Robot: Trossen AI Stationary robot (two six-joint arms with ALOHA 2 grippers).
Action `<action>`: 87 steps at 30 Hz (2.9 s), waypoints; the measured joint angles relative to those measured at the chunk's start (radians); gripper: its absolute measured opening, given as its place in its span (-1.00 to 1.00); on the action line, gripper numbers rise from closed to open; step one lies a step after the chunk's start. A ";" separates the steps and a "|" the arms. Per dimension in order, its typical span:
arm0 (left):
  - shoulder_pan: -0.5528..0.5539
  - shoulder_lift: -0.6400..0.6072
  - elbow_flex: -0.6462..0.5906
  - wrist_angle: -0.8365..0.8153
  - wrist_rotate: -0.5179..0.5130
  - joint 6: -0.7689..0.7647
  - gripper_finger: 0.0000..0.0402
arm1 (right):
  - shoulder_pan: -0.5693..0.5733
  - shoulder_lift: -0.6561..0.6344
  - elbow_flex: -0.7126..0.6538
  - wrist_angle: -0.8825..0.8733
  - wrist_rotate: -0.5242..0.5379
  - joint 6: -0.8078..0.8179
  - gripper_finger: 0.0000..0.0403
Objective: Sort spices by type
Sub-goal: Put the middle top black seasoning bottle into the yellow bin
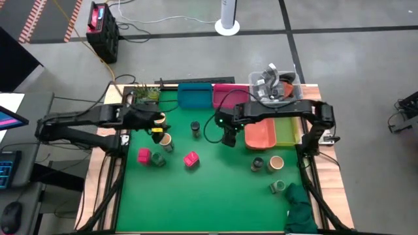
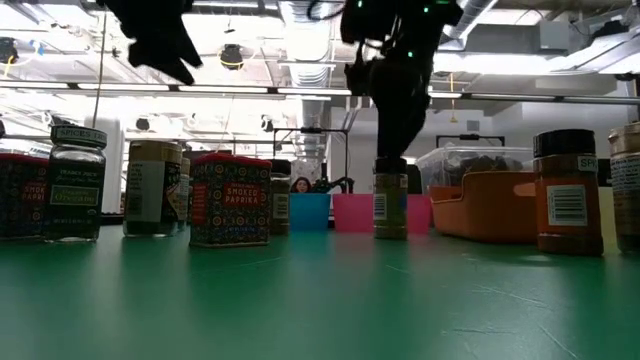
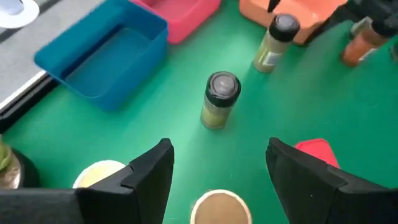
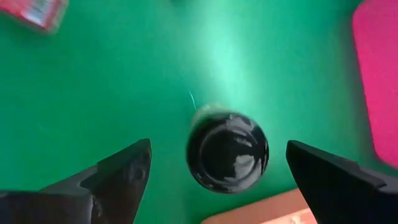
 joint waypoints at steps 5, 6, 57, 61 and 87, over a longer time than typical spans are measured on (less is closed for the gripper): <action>0.096 0.038 0.000 0.036 0.113 0.081 0.21 | -0.005 0.042 0.000 0.006 -0.004 -0.003 0.98; 0.111 0.040 0.000 0.037 0.125 0.099 0.21 | -0.005 0.049 0.000 0.006 -0.005 -0.005 0.98; 0.303 -0.083 0.000 0.208 0.115 0.268 0.21 | -0.022 -0.628 -0.175 -0.656 0.280 0.859 0.13; 0.303 -0.083 0.000 0.240 0.112 0.290 0.21 | -0.056 -0.669 -0.220 -0.642 0.294 0.937 0.13; 0.303 -0.074 -0.001 0.212 0.102 0.280 0.21 | -0.537 -0.733 -0.597 -0.264 0.263 0.635 0.14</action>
